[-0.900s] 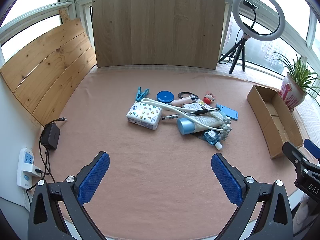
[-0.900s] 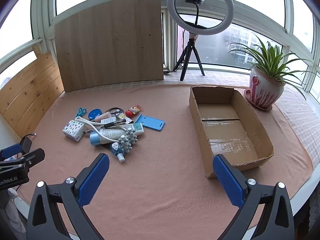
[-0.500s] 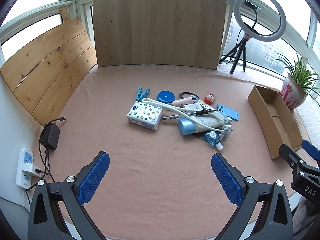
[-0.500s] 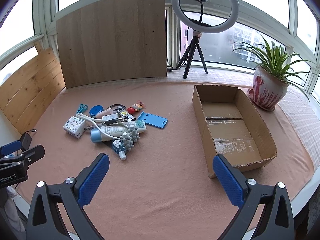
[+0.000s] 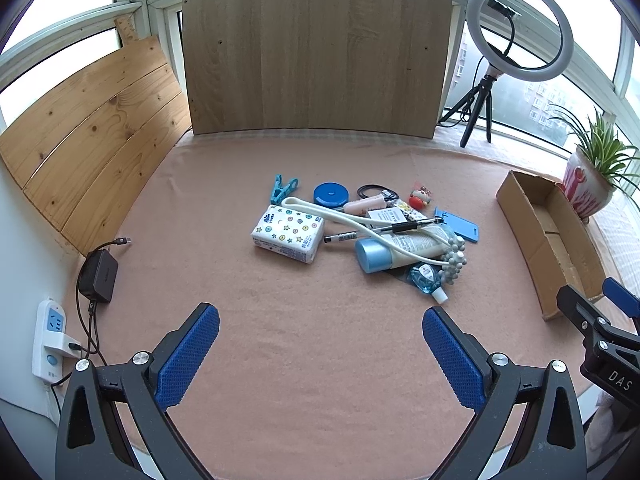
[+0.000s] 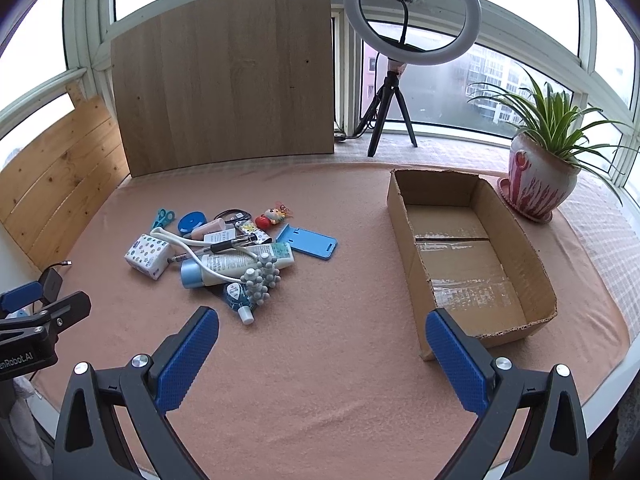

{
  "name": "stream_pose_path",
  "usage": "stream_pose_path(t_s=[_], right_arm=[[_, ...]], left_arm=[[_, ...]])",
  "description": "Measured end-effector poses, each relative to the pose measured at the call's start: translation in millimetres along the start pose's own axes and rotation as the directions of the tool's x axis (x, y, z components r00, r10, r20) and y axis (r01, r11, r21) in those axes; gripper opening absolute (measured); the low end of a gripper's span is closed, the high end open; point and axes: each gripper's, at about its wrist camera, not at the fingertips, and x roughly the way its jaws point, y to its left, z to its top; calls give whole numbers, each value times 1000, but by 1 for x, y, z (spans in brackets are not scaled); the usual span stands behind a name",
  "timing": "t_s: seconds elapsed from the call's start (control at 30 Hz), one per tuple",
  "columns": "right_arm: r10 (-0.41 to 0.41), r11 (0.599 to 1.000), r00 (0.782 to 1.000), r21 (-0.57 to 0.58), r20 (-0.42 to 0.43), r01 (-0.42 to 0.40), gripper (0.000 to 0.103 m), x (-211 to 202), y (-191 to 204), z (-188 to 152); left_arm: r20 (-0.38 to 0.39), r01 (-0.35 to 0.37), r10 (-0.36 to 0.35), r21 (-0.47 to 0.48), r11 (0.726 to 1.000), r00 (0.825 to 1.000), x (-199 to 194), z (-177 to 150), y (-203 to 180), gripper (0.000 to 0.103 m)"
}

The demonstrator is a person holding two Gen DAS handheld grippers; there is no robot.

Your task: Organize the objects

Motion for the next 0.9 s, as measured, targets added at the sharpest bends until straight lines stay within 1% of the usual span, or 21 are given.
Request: stream_pose_path(t_s=[0.9], right_arm=[[-10,1000,1000,-6,-13,10,102,5,2,2]], left_arm=[[-7,4,-4,7,1000,1000,8,3,-1,103]])
